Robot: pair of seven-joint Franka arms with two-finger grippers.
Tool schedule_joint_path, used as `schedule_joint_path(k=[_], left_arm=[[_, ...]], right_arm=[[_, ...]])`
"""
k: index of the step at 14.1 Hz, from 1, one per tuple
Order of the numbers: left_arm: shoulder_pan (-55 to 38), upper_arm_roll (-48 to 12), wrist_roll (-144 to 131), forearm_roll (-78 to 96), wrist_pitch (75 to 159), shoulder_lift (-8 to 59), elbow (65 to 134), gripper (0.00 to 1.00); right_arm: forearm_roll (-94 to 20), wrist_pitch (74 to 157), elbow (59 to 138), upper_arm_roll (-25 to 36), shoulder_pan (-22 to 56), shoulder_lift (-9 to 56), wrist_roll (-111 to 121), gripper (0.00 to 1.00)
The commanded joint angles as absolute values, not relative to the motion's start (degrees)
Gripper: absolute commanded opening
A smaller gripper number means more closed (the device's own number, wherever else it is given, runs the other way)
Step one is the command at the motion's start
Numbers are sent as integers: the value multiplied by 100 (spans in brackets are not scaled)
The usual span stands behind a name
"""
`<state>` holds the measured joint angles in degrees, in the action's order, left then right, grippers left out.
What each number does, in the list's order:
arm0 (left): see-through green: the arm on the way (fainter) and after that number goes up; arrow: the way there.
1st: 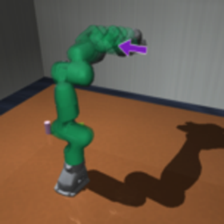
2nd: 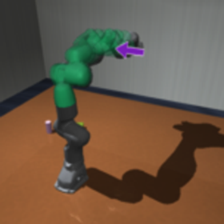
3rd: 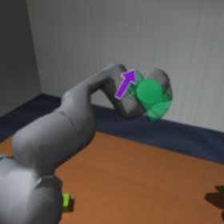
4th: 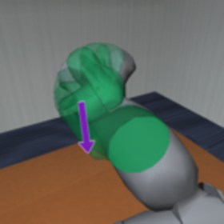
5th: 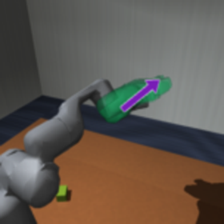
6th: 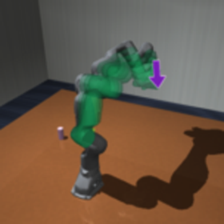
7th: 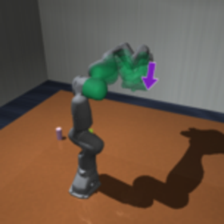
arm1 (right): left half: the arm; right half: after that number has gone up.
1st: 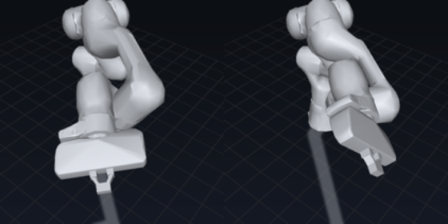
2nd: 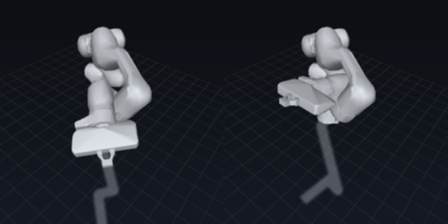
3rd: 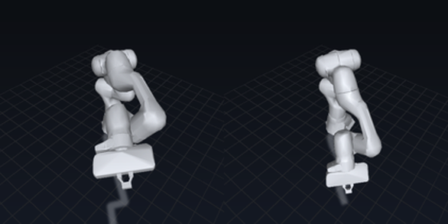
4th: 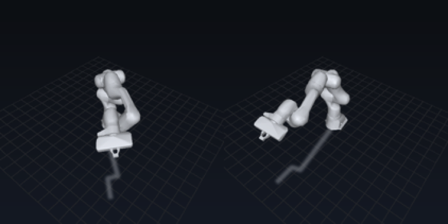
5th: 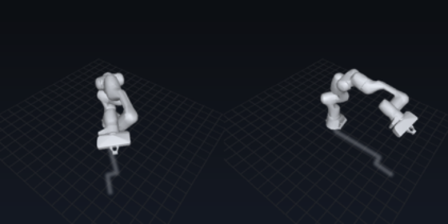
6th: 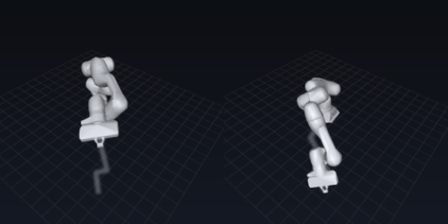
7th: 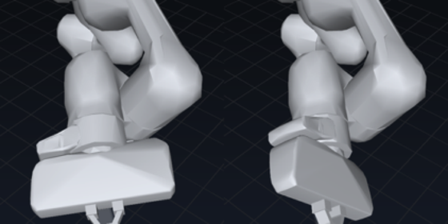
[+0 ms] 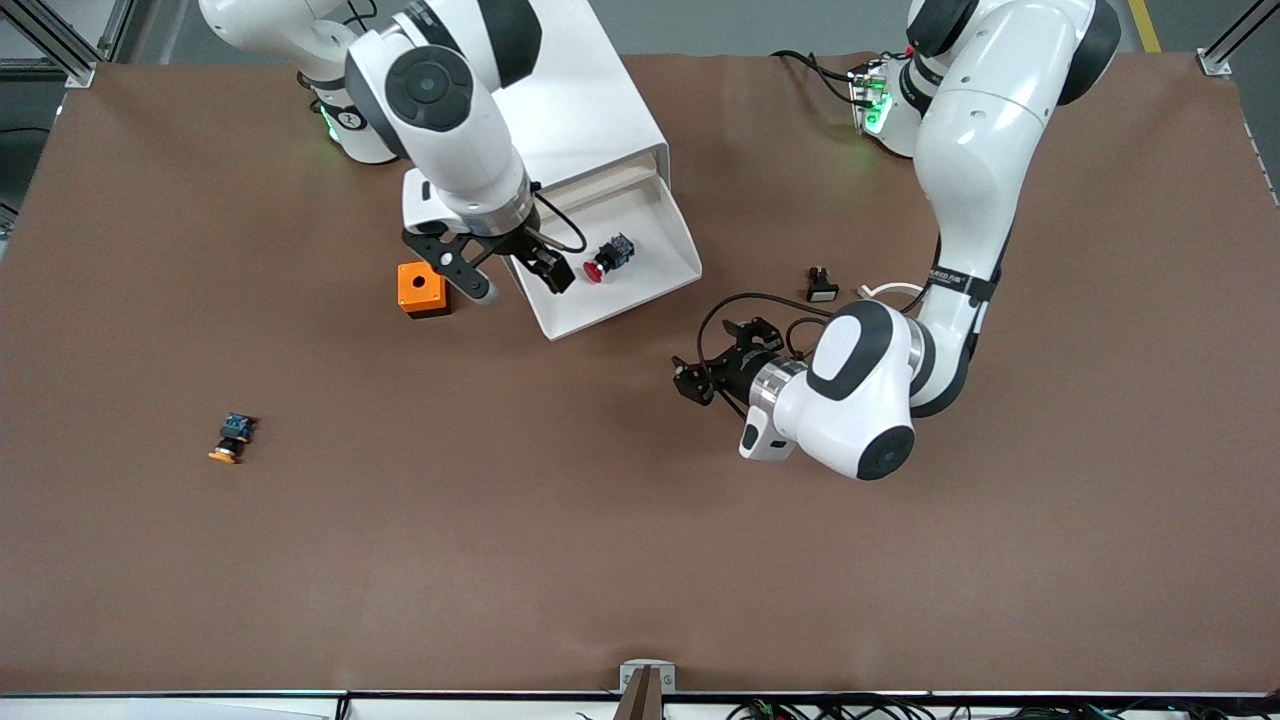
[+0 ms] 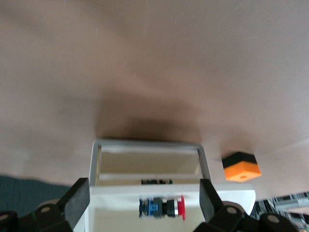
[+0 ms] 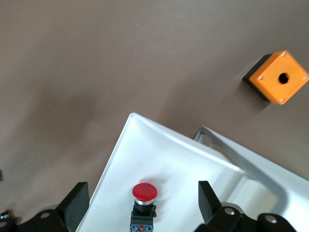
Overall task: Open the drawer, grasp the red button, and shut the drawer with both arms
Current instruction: 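Grasp the red-capped button in the drawer with the right gripper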
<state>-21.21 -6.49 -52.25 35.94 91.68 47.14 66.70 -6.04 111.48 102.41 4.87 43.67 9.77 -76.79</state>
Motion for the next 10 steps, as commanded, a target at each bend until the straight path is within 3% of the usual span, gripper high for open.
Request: schedule_joint_path(k=[1,10], left_arm=[[-2136,-554,-4940,3297,9518,4562,6776,100],[-2162,-571,-4509,2093,10300,4289,6829,100]], right_arm=[[-686,11661,10599,571,4701,1045,-8032,100],[-414,12120,10626,580,5528,1757,-9017,100]])
